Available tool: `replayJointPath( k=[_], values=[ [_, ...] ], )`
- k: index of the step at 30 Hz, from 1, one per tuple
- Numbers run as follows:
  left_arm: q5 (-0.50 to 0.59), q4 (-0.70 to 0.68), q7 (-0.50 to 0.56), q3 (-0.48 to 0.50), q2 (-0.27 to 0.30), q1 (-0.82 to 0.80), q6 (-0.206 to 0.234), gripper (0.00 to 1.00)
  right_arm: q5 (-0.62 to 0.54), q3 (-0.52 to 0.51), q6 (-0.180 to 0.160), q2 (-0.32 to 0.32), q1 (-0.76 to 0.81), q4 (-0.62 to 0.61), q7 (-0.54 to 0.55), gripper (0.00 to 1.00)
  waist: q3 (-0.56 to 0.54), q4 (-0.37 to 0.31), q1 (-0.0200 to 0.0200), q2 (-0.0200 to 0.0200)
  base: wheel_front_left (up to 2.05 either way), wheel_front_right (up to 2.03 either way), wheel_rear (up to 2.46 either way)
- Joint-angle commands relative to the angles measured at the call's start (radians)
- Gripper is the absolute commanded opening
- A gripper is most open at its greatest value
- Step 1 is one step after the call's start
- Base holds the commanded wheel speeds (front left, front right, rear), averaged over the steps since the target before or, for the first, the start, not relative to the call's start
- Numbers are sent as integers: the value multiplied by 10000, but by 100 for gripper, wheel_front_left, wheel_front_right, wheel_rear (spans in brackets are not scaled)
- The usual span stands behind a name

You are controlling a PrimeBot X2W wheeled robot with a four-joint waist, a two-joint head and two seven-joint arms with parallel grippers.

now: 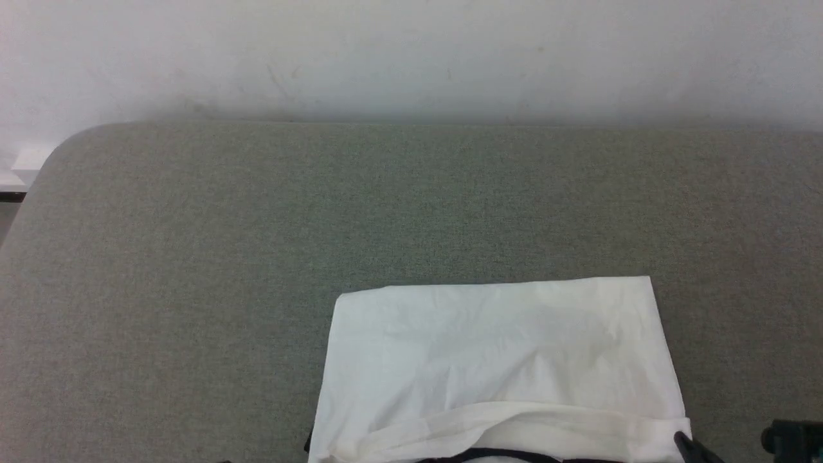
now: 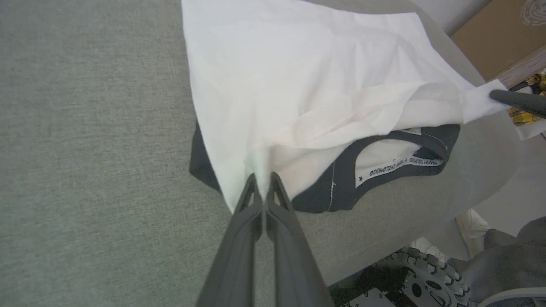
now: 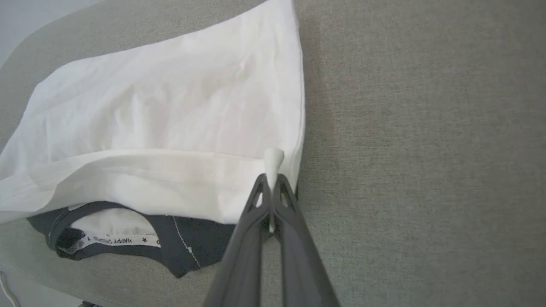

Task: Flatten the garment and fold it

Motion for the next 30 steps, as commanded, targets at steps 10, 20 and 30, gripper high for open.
replayJointPath(
  k=[10, 20, 30],
  values=[
    [-667, 1452, -320, 178, -944, -843, -7, 100, -340, 487, -9, 81, -574, 965, -352, 100, -303, -25, 0, -1, 0, 0, 0],
    [-1293, -652, -2327, 2168, -1441, -297, 851, 100, 468, -1041, -9, 221, -688, -906, 40, 100, -98, -52, 0, -1, 0, 0, 0],
    [1252, -1270, -3429, 2285, -1389, -766, 1723, 100, -117, -1346, -9, 336, -1741, 424, 394, 100, 501, 182, 0, -1, 0, 0, 0]
  ],
)
